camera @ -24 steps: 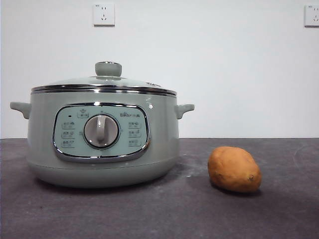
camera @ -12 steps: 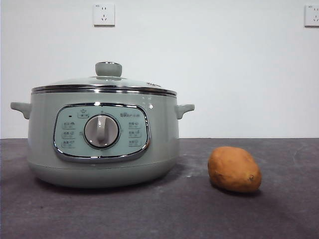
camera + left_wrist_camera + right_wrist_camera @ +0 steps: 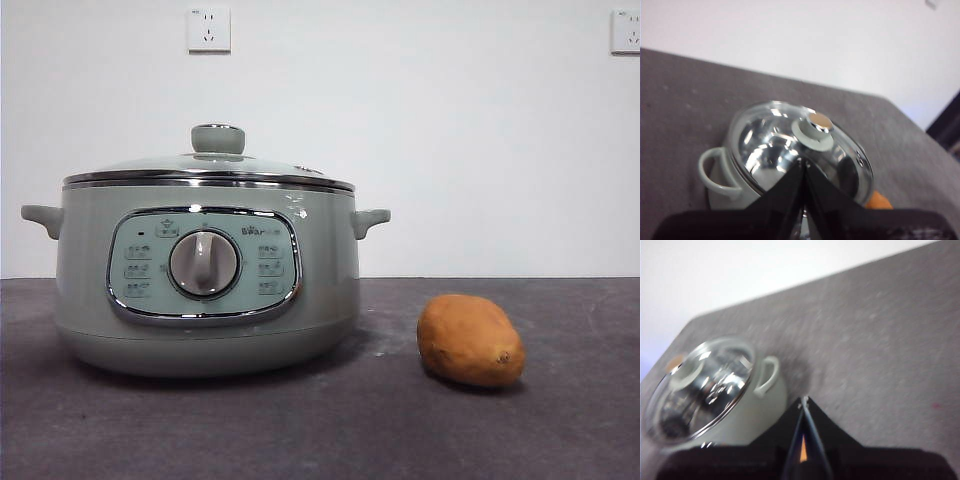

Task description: Pick up the potato,open the lid,put the potato in the pot,close the lid

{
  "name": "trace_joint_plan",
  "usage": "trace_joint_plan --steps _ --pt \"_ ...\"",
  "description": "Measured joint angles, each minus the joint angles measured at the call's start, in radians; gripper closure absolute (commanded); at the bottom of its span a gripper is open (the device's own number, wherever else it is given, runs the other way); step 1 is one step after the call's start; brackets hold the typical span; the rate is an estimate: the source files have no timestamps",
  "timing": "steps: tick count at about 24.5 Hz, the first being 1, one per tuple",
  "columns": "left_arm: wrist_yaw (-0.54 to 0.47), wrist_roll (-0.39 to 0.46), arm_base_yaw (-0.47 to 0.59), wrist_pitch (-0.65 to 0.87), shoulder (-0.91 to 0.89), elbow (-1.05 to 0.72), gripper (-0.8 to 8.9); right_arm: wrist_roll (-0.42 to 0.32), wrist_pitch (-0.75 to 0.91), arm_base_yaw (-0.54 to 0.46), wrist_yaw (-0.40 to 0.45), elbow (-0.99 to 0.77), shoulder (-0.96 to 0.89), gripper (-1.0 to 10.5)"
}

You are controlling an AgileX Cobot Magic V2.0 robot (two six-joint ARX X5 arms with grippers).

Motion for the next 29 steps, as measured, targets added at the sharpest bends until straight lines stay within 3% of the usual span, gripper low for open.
trace_joint_plan --steps 6,9,12,15,18,23,29 --pt "0.086 0.063 0.0 -0.08 0.162 0.105 8.18 -0.087 -0.136 0.0 -0.189 0.126 0.167 9.3" --pt "0.145 0.071 0.0 -0.082 0.215 0.13 8.18 -0.119 -0.152 0.0 -0.243 0.132 0.234 7.0" --pt "0.199 0.076 0.0 -0.085 0.246 0.137 8.18 -0.129 -0.162 0.0 -0.247 0.132 0.29 3.3" --pt "0.217 0.077 0.0 -0.087 0.245 0.137 8.18 -0.13 -0.168 0.0 -0.248 0.132 0.341 3.2" --pt "0.217 0.077 0.0 -0.087 0.246 0.137 8.18 -0.124 -0.164 0.039 -0.211 0.133 0.396 3.2" --pt "0.217 0.077 0.0 -0.087 0.245 0.137 8.18 -0.095 -0.131 0.172 -0.008 0.134 0.549 3.2" --pt "0.217 0.077 0.0 -0.087 0.246 0.137 8.18 -0.064 0.026 0.27 0.119 0.137 0.754 3.2"
